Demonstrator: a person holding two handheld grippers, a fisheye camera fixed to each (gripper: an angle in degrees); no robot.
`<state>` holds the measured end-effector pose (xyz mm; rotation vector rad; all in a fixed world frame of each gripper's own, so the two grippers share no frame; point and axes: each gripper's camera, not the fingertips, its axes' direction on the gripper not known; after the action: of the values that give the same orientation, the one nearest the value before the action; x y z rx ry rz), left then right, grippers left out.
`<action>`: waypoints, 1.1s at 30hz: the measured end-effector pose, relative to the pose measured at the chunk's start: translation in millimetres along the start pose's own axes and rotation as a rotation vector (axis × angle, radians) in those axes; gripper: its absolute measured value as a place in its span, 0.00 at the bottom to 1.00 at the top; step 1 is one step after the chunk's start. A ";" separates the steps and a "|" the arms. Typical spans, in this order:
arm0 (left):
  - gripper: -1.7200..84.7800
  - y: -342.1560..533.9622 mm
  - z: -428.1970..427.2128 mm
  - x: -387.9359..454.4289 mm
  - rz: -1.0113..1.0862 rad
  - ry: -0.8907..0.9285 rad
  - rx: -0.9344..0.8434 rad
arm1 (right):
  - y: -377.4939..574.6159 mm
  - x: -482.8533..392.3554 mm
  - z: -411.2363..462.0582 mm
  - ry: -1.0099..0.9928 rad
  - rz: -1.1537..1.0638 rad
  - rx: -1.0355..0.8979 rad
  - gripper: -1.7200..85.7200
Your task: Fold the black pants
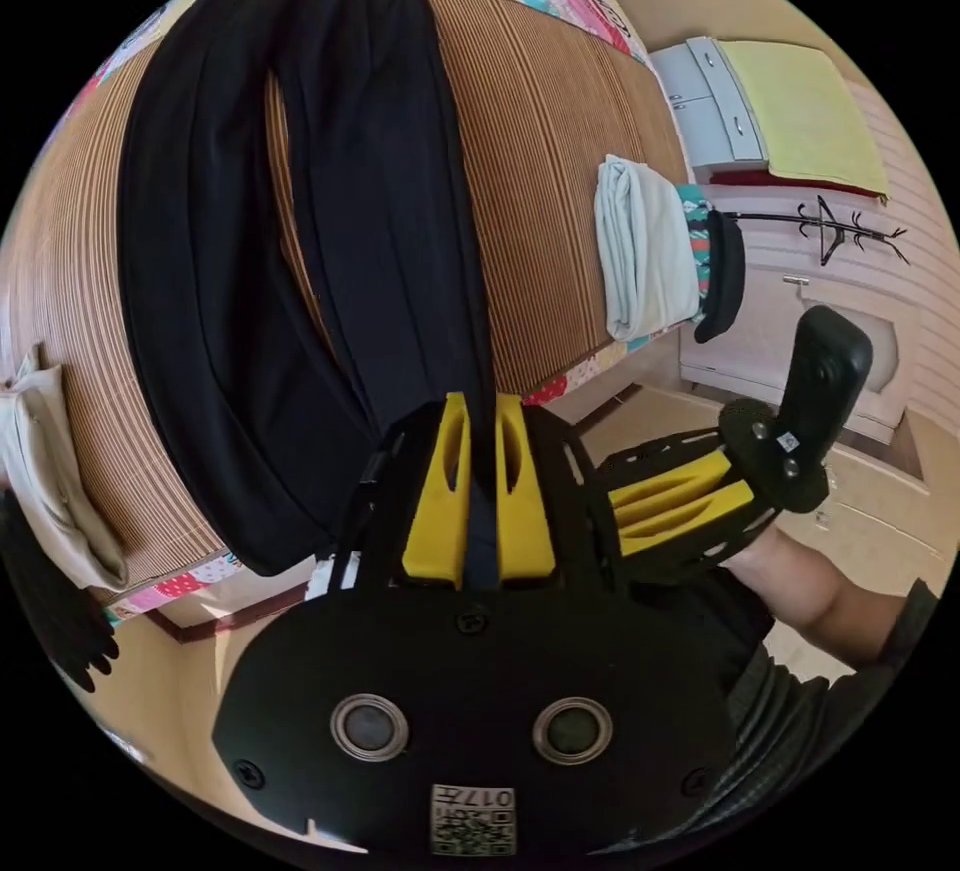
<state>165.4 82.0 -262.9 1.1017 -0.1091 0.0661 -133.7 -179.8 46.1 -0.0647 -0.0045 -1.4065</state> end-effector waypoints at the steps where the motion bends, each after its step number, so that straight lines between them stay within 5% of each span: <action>1: 0.05 4.4 0.8 -2.2 -0.014 0.013 0.007 | -3.4 14.7 -4.9 -0.010 -0.012 -0.085 0.06; 5: 0.02 34.1 1.5 -19.2 -0.117 0.134 0.076 | -30.6 94.3 -38.6 0.055 0.097 -0.311 0.07; 7: 0.02 45.0 0.7 -24.8 -0.162 0.158 0.099 | -57.4 132.6 -70.5 0.059 0.180 -0.274 0.10; 11: 0.02 67.1 -0.4 -30.8 -0.230 0.205 0.145 | -134.9 214.1 -168.1 -0.101 0.353 0.179 0.15; 17: 0.02 88.2 11.5 -34.3 -0.308 0.286 0.177 | -201.0 285.0 -203.8 -0.338 0.574 0.736 0.20; 24: 0.02 105.5 17.5 -39.1 -0.332 0.356 0.185 | -257.3 293.4 -195.0 -0.298 0.700 0.933 0.18; 27: 0.02 116.7 16.5 -48.2 -0.359 0.309 0.212 | -294.3 278.2 -194.6 -0.179 0.710 0.839 0.13; 33: 0.02 147.9 9.4 -73.1 -0.460 0.288 0.281 | -407.5 166.3 -196.3 0.527 0.598 0.566 0.06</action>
<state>76.5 140.4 -136.4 1.3619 0.4232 -0.1779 -515.0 -419.2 -125.5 0.7201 0.0501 -0.7515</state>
